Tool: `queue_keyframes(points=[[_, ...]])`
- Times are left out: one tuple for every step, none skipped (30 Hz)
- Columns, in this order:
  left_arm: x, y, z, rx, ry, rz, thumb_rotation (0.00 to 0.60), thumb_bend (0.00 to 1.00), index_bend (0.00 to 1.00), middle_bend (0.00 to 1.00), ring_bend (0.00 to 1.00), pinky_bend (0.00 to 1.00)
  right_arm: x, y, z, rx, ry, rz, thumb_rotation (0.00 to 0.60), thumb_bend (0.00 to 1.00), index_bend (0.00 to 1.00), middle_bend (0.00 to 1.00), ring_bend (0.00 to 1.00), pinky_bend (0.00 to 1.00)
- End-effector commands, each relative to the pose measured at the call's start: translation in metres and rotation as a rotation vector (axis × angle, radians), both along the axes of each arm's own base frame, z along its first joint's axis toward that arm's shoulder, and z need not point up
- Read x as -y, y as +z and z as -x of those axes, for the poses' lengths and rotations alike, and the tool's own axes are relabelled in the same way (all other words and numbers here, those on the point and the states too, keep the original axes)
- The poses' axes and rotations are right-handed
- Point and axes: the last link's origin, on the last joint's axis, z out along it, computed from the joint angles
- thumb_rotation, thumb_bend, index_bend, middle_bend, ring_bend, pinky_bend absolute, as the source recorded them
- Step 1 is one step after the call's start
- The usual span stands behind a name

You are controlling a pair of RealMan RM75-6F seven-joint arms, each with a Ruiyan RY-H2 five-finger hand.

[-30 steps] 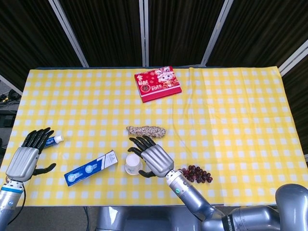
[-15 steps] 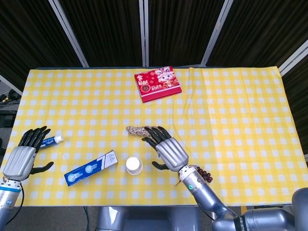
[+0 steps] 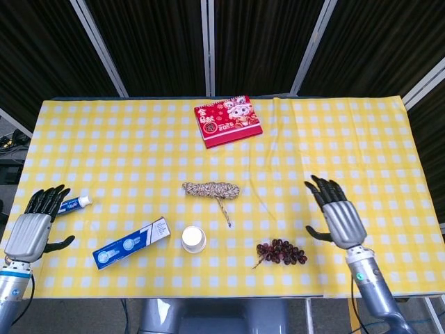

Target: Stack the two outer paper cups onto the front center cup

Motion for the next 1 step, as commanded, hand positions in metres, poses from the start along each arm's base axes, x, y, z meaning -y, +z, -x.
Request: queue_keyframes(points=[[0.0049, -0.0015, 0.0029, -0.007, 0.003, -0.004, 0.6, 0.18, 0.0, 0.0, 0.0, 0.0, -0.0252, 0.0242, 0.0497, -0.057, -0.058, 0.064, 0.6, 0.11, 0.0, 0.0, 0.0, 0.0]])
